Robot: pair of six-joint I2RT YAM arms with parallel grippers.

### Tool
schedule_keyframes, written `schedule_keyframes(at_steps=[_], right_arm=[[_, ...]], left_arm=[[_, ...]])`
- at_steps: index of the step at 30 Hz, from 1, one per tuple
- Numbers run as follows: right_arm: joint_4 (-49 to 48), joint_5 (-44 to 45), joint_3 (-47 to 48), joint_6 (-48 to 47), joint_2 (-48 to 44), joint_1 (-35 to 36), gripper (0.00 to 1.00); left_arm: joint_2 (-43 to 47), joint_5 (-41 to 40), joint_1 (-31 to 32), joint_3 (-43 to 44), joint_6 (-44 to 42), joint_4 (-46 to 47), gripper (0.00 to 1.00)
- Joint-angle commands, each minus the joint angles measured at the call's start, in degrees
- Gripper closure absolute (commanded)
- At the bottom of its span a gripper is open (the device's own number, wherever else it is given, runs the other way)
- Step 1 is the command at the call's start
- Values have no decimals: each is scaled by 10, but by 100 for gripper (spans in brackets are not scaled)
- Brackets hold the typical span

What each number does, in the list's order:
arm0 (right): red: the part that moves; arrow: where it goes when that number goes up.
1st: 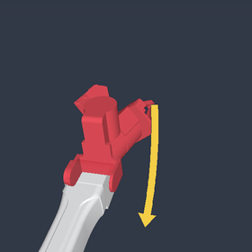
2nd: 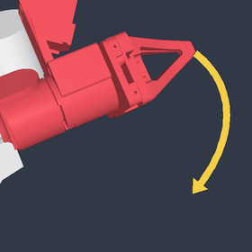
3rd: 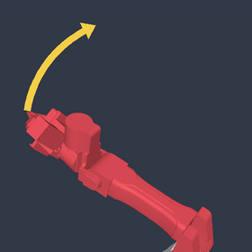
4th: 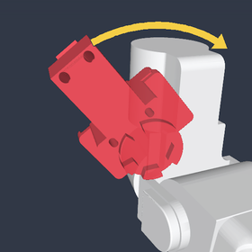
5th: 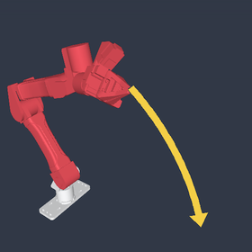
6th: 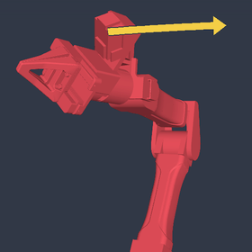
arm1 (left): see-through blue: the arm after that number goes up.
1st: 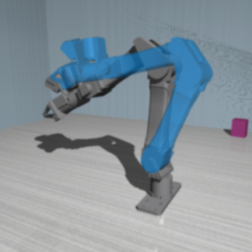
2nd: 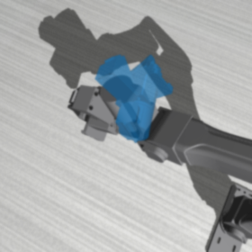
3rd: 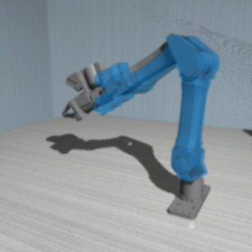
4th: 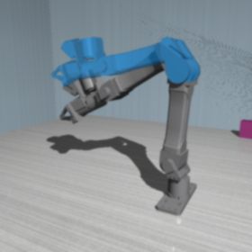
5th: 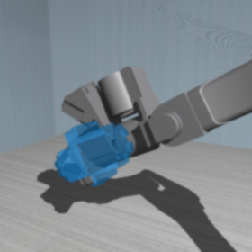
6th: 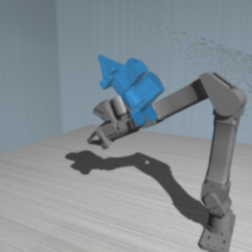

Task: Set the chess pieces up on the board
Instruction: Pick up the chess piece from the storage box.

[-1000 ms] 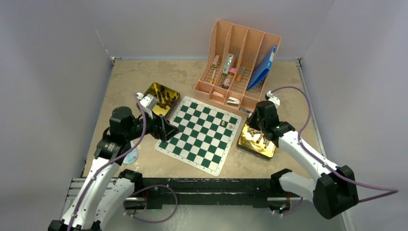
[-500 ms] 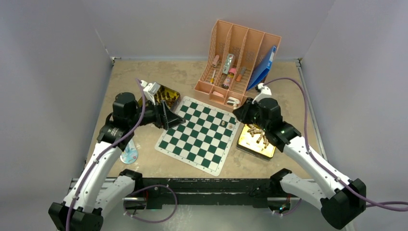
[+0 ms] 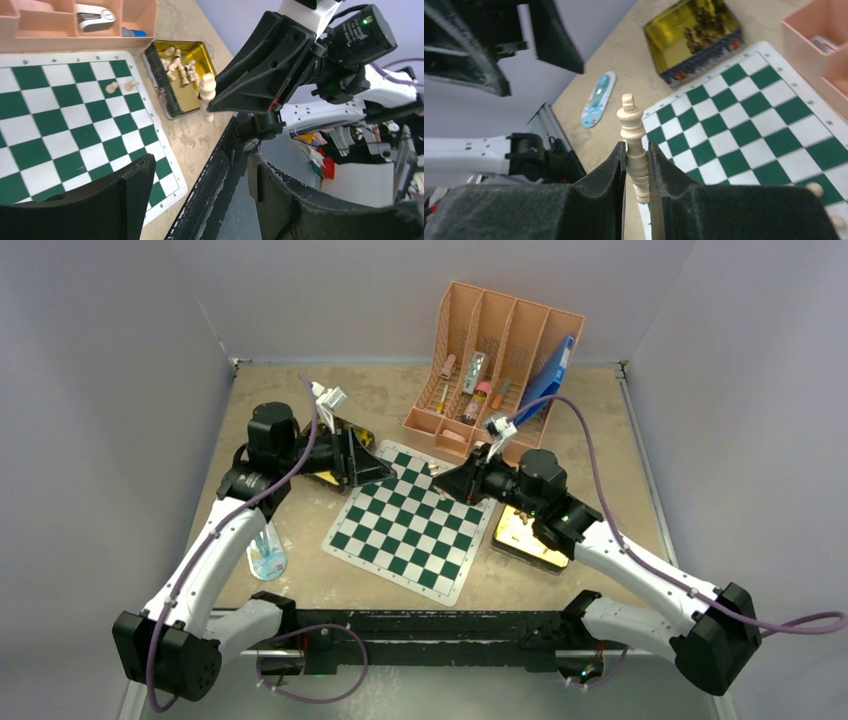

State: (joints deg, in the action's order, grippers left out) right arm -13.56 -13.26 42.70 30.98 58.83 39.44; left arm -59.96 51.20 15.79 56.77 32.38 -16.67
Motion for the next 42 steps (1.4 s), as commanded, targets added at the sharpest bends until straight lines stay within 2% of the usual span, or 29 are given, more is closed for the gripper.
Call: schedule_keyframes(at_steps=[1,7,10,19,28,37,42], right_arm=[[-110,-82,-4,-11,6,20,86],[-171,-152,-12,8,18,37,86],[-167,-173,-3,1,33,46,86],[-176,-215,5,5,46,64,85],[-215,-235,-4,24,55,75,85],[-222,-235,13,29,80,86,85],[-224,-225,14,36,82,87,86]], left_arm=[[-9,91,0,4,29,113,32],[-18,166,0,-11,39,197,33],[-17,190,0,-13,30,216,35],[-3,213,0,-14,-82,139,38],[-7,233,1,-25,-78,122,41],[-4,249,11,-57,-48,184,41],[1,254,12,-72,-77,143,44]])
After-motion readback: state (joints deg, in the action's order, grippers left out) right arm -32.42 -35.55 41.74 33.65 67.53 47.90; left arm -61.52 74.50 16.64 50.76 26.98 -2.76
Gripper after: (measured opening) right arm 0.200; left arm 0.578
